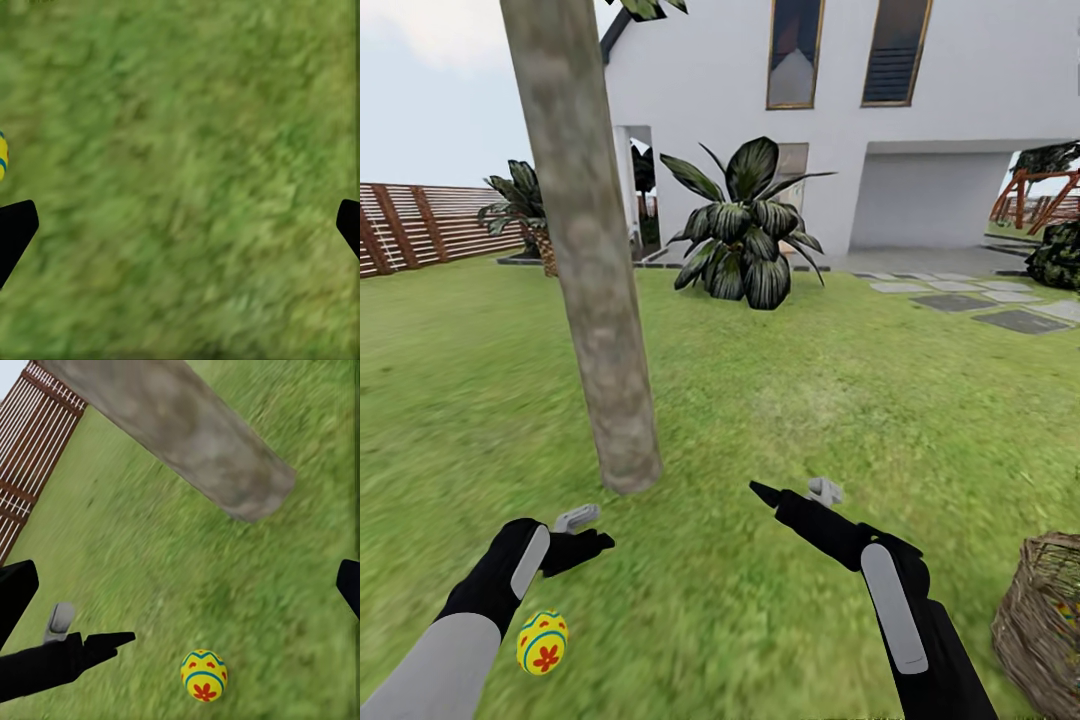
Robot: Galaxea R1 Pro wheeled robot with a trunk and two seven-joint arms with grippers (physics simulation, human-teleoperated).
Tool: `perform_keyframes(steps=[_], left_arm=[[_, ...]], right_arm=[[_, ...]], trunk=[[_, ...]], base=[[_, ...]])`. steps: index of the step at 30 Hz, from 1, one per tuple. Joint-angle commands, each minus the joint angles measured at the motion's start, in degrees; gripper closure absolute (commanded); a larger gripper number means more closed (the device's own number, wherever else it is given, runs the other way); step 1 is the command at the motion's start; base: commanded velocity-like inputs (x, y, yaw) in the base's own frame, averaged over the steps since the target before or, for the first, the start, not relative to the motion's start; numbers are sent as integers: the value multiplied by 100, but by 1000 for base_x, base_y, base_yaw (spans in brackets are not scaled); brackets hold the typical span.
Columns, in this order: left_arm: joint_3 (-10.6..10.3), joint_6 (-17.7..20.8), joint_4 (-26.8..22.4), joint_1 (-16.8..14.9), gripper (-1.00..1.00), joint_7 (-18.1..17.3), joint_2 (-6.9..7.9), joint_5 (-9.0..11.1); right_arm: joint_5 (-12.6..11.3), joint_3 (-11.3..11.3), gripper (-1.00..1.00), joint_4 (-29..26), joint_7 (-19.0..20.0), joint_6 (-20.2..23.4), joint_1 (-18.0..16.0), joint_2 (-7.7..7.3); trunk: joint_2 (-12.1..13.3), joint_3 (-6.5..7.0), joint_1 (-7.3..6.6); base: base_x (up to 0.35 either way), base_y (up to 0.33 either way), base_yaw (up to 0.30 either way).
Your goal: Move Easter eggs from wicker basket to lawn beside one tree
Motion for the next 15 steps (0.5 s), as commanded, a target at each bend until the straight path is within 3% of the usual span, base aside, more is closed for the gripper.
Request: perform_keyframes(steps=[1,15], left_arm=[[17,28,-6,-2,-100,-34,-1,-25],[17,27,-6,-2,-100,-28,-1,-26]], right_arm=[[24,-17,-100,-2,36,26,-5,7],[20,-24,-100,-23,80,15,4,7]], trunk=[[39,5,-24],[600,236,-331]], base=[[0,0,-117],[0,0,-19]])
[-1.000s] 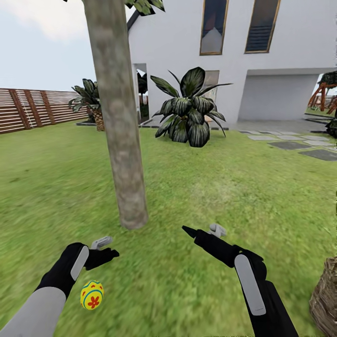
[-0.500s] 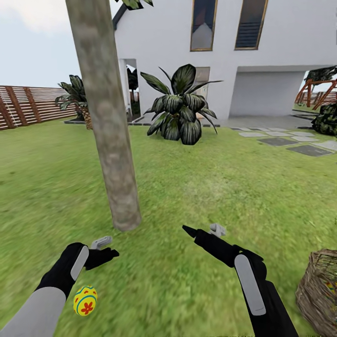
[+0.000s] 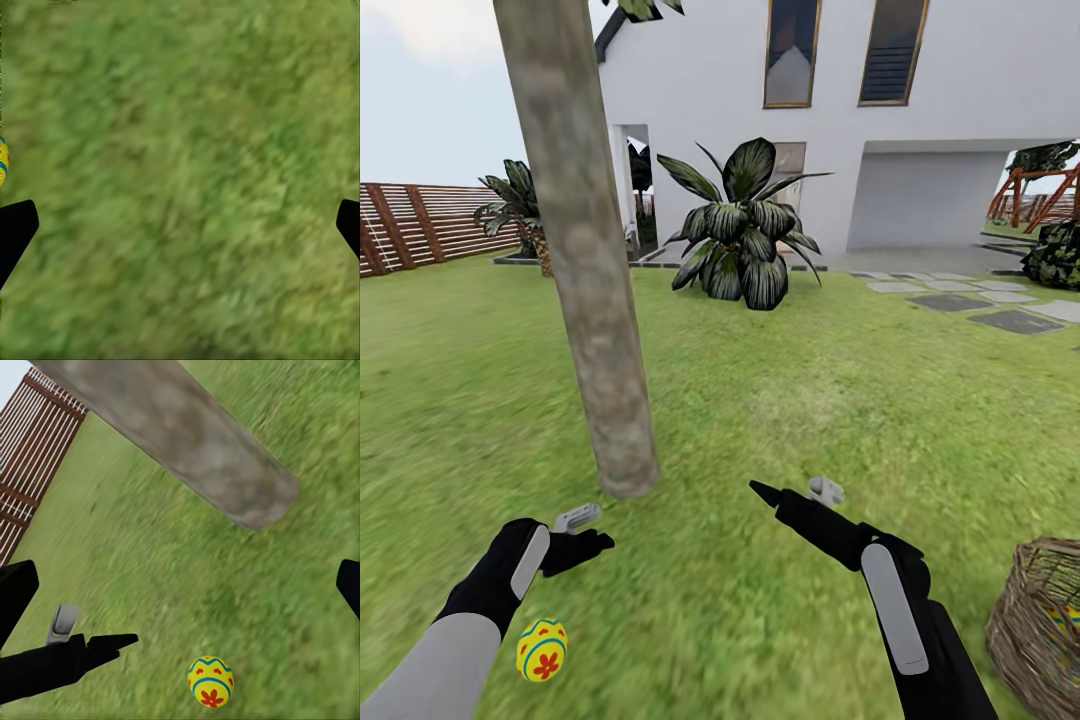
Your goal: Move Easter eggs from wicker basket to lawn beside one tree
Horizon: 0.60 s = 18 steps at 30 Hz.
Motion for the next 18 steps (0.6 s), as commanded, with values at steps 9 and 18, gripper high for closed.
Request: perform_keyframes(steps=[9,18], left_arm=[[17,28,-4,-3,-100,-24,-2,-31],[17,28,-4,-3,-100,-21,-2,-27]], right_arm=[[21,-12,-100,-42,40,46,-4,7],[21,-11,-100,-66,36,33,-4,9]], trunk=[[360,156,-199],[721,318,-397]], base=[[0,0,-74],[0,0,-15]])
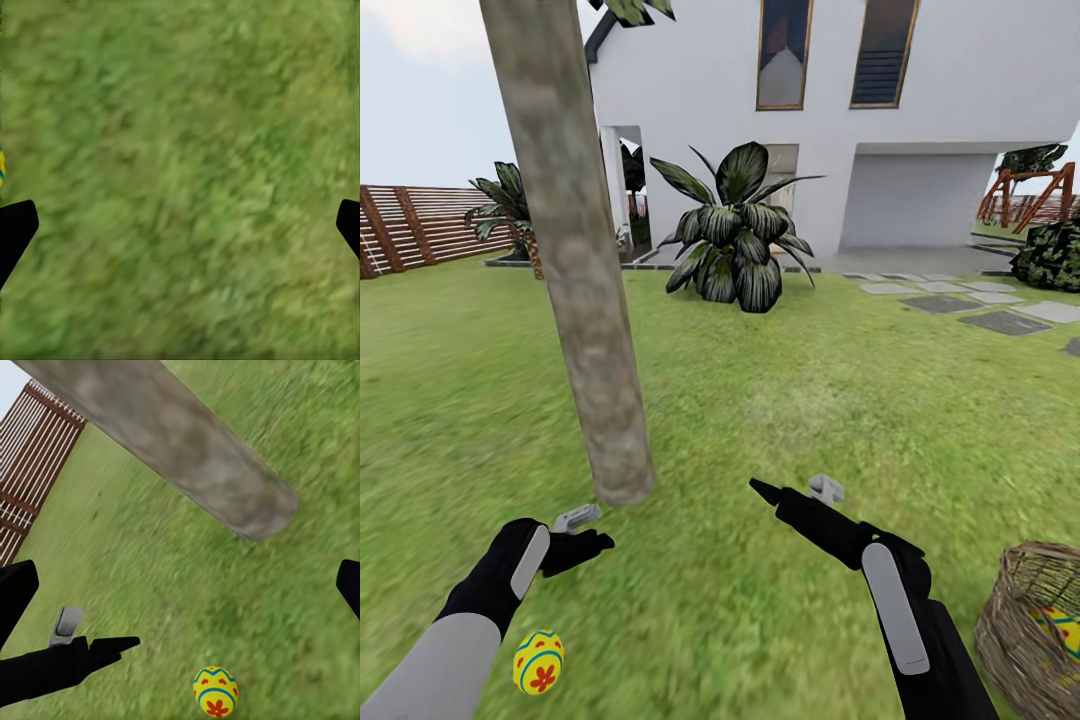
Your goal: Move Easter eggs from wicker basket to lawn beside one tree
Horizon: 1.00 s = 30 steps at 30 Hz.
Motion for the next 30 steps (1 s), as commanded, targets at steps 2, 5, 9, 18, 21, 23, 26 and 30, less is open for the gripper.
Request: perform_keyframes(steps=[2,5,9,18,21,23,26,30], left_arm=[[17,28,-4,-3,-100,-33,-2,-25],[17,28,-4,-3,-100,-33,-2,-25],[17,28,-4,-3,-100,-33,-2,-24],[10,28,-4,-3,-100,-32,-7,-26],[11,28,-4,-3,-100,-32,-5,-26],[9,28,-4,-3,-100,-32,-8,-27],[8,26,-4,-3,-100,-27,-10,-27],[6,24,-4,-3,-100,-24,-11,-26]], right_arm=[[21,-19,-100,-5,39,33,-4,5],[21,-18,-100,-6,41,24,-4,4],[21,-24,-100,-1,42,21,-4,4],[21,-117,-100,25,45,20,-4,12],[21,-121,-100,38,46,19,-4,13],[21,-124,-100,46,44,20,-4,13],[21,-128,-100,55,41,14,-4,12],[21,-131,-100,61,42,12,-4,10]], trunk=[[79,31,-45],[199,94,-111],[360,190,-199],[721,413,-397],[841,488,-463],[921,538,-506],[1042,613,-572],[1202,713,-660]], base=[[0,0,-4],[0,0,-88],[0,0,-172],[0,0,-199],[0,0,-202],[0,0,-203],[0,0,-203],[0,0,-203]])
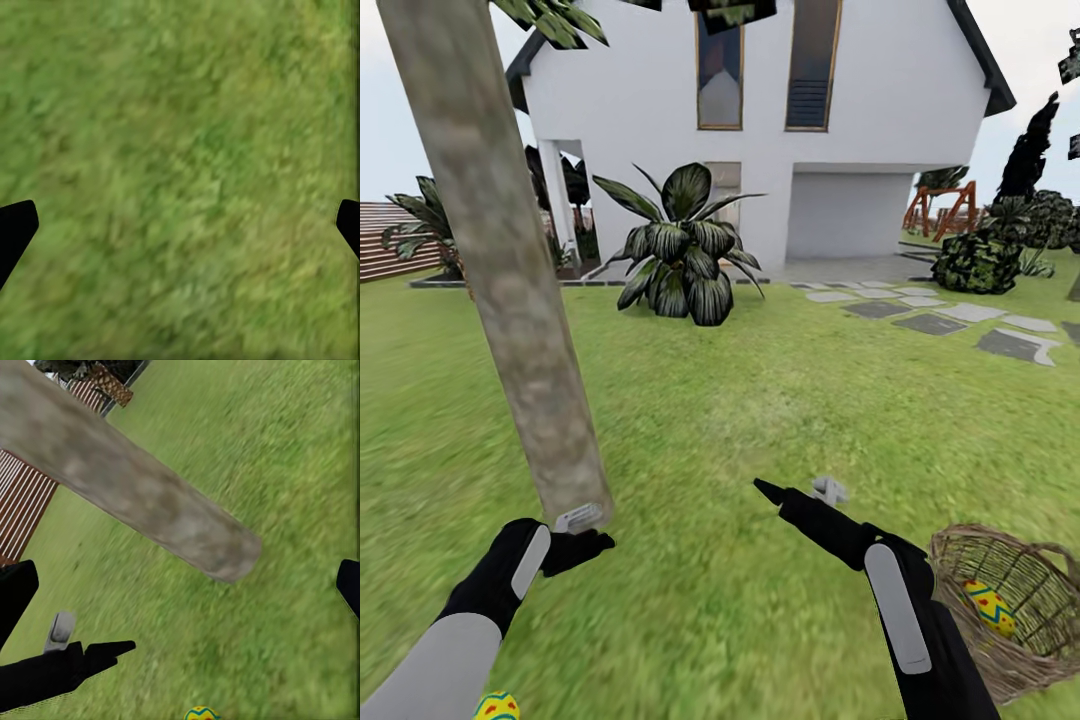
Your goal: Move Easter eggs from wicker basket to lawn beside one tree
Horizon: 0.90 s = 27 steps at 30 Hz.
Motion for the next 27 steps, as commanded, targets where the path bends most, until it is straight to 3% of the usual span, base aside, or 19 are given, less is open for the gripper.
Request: perform_keyframes(steps=[1,27], left_arm=[[14,27,-6,-2,-100,-31,-1,-22],[-16,24,-6,-2,-100,-23,-1,-28]], right_arm=[[21,-17,-100,0,37,35,-5,8],[12,-18,-100,10,37,26,-5,7]], trunk=[[39,20,-23],[1082,669,-594]], base=[[0,0,-203],[0,0,-202]])
